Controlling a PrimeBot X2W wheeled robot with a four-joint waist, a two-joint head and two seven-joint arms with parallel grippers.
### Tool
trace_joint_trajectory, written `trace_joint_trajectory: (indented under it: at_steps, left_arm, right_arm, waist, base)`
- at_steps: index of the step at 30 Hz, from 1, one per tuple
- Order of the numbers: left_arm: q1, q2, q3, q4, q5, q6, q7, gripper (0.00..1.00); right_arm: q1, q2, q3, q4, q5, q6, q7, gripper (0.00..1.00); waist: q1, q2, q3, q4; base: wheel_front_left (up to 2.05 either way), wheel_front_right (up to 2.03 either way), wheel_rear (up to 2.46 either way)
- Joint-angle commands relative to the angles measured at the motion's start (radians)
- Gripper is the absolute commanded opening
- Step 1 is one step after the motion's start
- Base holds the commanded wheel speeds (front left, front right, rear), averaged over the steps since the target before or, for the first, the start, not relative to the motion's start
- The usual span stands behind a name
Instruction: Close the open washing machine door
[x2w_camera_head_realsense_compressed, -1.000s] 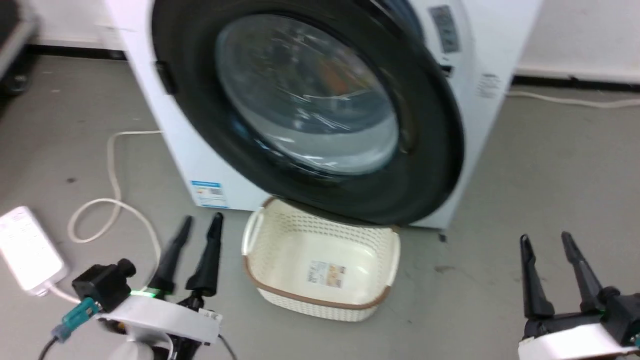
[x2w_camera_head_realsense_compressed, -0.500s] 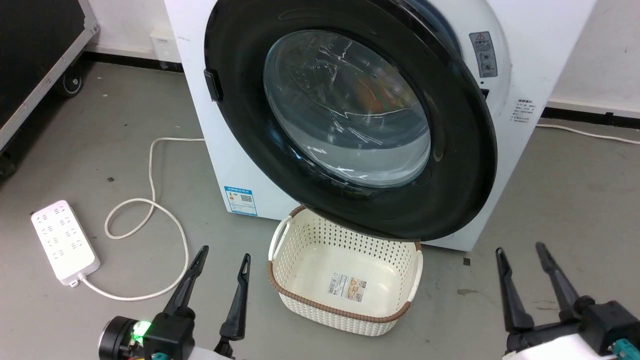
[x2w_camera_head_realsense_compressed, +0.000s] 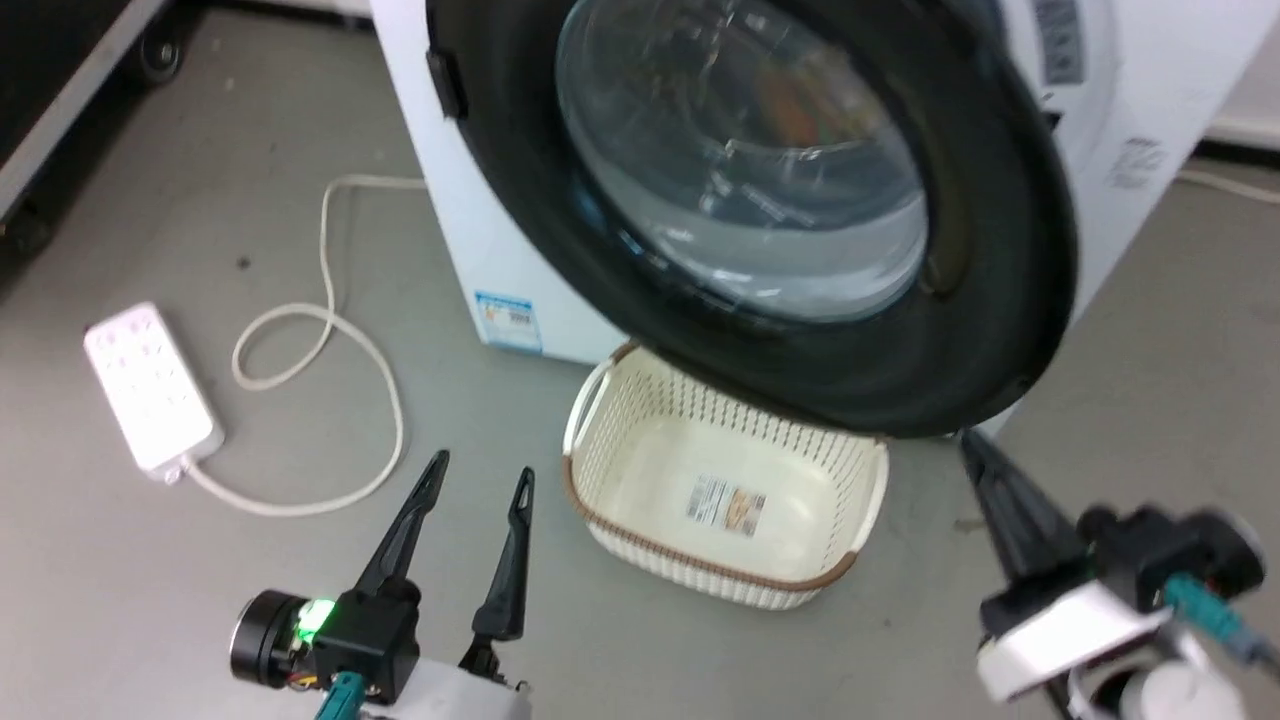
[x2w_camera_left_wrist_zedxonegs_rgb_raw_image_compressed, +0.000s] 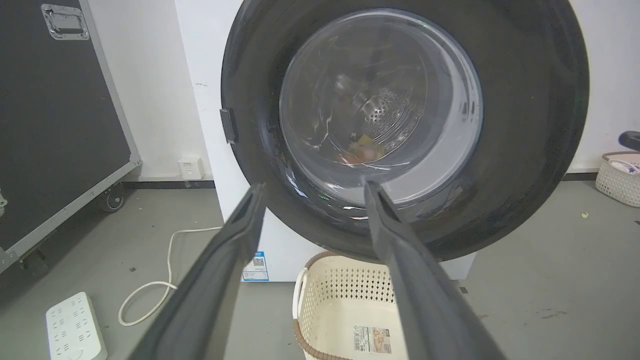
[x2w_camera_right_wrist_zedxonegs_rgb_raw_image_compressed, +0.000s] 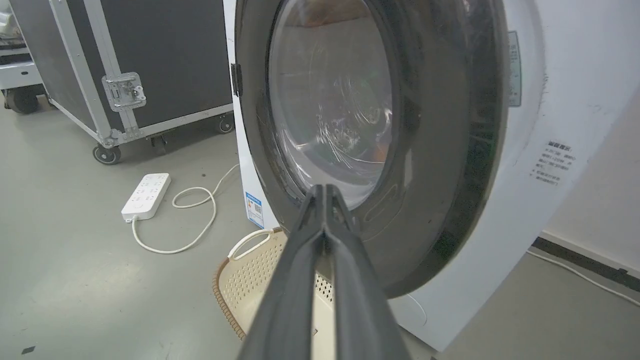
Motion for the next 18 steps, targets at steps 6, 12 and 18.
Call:
trace_joint_trajectory:
  at_steps: [6,12,18]
  left_arm:
    - [-0.051,-0.026,-0.001,-0.004,0.018,-0.013,-0.004,1.0]
    - [-0.09,-0.048,-0.008,-0.006,0.026,-0.02,-0.004,1.0]
    - [-0.109,-0.064,-0.013,-0.01,0.028,-0.018,-0.004,1.0]
  right_arm:
    - [-0.172,-0.132,0.027,0.067,0.072,-0.001,0.041,0.0]
    - [-0.303,-0.231,0.006,0.145,0.146,-0.001,0.058,0.0]
    - [-0.396,-0.277,-0.044,0.214,0.185,-0.001,0.066,0.0]
  waist:
    - [-0.0001,-0.0001,0.112,0.068]
    - [-0.0001,-0.0001,0.172,0.111]
    - [-0.0001,-0.0001,0.222,0.136]
  base:
    - [0.0,0.0,0.0]
    - [0.0,0.0,0.0]
    - [0.0,0.0,0.0]
